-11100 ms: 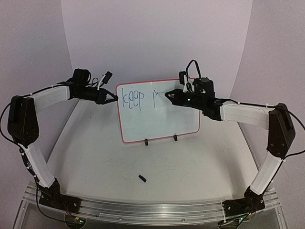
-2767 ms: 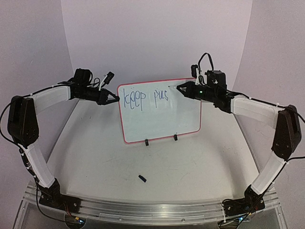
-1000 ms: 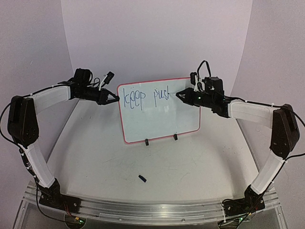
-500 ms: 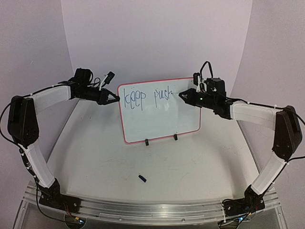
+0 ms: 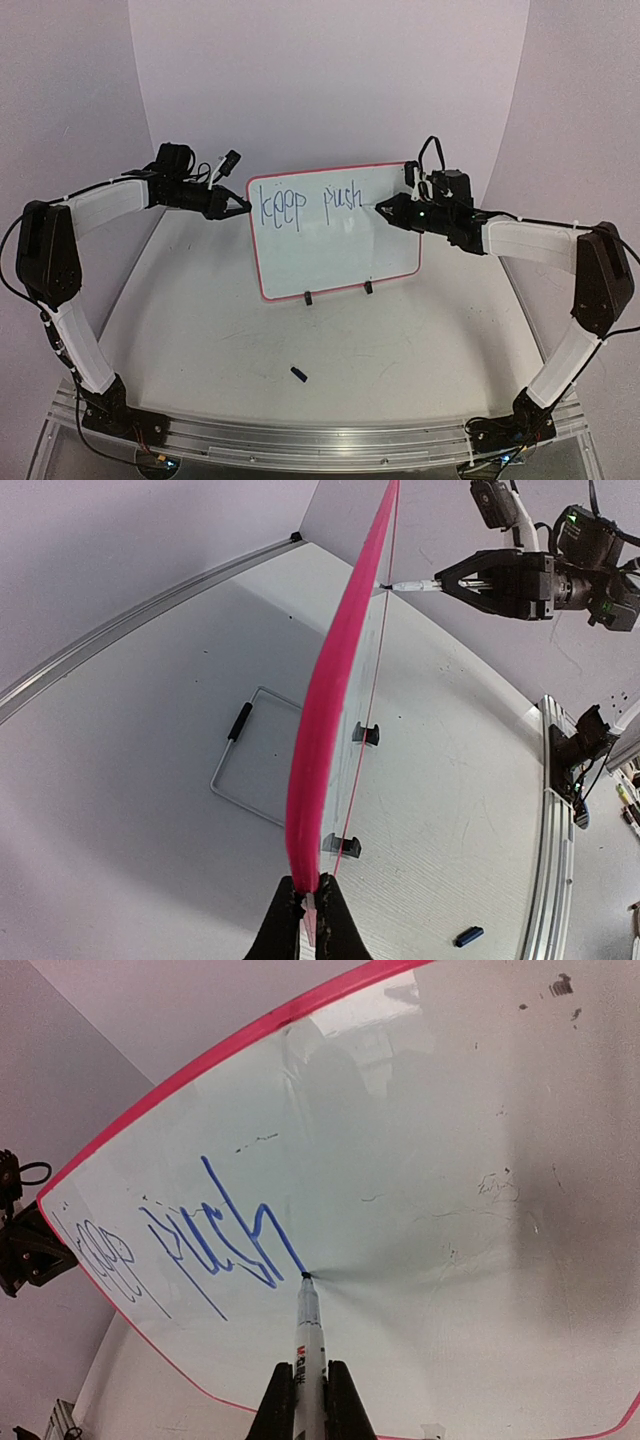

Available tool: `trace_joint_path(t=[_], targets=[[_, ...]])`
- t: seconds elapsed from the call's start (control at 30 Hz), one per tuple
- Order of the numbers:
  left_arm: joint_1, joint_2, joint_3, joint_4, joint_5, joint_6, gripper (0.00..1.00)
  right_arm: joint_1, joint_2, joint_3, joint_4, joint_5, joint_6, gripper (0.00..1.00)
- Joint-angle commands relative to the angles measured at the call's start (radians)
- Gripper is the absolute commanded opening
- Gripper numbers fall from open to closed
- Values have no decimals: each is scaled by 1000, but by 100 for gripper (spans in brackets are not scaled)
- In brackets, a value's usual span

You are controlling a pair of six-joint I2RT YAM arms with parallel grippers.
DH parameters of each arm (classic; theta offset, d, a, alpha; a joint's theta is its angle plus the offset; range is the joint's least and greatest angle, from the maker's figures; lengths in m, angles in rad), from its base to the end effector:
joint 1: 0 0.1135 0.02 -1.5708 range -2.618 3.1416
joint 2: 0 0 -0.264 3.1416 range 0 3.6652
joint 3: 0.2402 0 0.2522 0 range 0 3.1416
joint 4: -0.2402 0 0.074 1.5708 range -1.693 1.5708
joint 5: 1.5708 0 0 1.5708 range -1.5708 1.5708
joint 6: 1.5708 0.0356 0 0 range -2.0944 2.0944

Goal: Write a sentence on the whiteboard
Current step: Write a sentence on the whiteboard stand.

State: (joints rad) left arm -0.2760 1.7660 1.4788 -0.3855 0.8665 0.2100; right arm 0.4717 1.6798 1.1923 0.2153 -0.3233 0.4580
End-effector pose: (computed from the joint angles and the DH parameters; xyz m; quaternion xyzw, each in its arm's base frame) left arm 0.3765 -0.1348 0.3002 0.3736 0.7497 -0.3910 0.3813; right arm 0.3485 0.1905 0.2852 -0.1027 0.7854 0.3821 0.4760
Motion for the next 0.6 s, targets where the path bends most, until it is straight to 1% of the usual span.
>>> trace_joint_path(t=[0.0,0.2,0.43,0.57], targets=[[-26,-17,18,-73,-6,22,0,-6,-35,-10,2,12,5,0],[-25,-14,18,-73,-7,23,0,-6,-57,-20,0,6,3,0],[-26,-14,17,-72,-6,22,0,-8,-130,-15,-12,-13,-25,0],[-27,-11,17,-72,-7,22,0,-27,-124,-3,-16,-30,-27,0]])
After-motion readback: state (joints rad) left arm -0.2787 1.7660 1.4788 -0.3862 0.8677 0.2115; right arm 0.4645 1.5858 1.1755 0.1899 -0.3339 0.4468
